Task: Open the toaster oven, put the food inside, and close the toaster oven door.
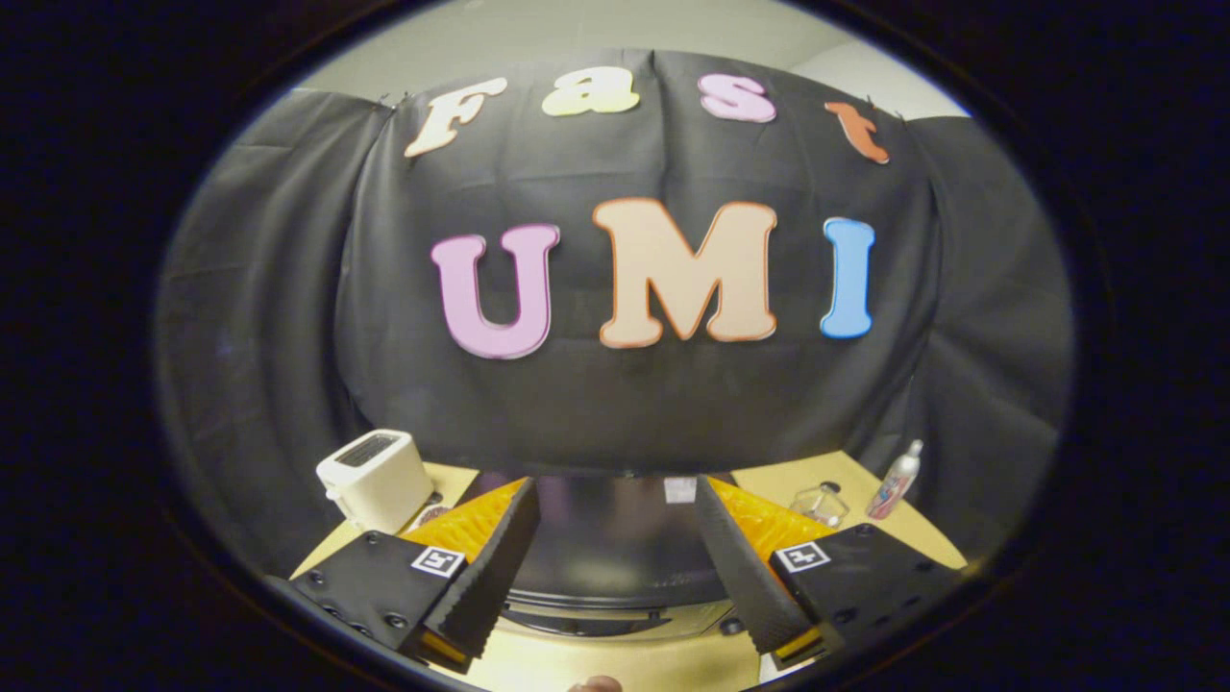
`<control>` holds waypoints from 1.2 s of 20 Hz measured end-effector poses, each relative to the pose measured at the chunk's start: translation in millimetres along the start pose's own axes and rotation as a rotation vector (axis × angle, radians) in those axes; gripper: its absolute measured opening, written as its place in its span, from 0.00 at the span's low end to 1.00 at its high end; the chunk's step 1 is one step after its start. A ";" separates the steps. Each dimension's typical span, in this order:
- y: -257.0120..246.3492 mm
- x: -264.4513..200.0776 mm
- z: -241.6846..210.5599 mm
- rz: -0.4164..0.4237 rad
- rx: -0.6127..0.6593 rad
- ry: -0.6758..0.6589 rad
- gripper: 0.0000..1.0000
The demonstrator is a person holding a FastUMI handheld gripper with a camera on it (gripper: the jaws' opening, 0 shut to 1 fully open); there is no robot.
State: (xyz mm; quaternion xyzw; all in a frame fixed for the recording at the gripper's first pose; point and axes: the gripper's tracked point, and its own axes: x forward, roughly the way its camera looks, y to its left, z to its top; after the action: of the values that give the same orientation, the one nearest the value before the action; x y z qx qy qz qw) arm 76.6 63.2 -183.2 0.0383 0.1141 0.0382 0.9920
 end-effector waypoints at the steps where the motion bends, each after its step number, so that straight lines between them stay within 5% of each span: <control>1: 1.9 5.3 -16.2 0.001 0.007 0.024 1.00; 8: 15.0 13.2 -96.3 0.029 0.010 0.169 1.00; 24: 3.4 -76.6 -145.0 -0.004 -0.016 0.246 1.00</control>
State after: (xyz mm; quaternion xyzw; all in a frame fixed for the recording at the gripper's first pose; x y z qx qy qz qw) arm -31.2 69.9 -306.6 0.0253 0.2349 0.0416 0.9708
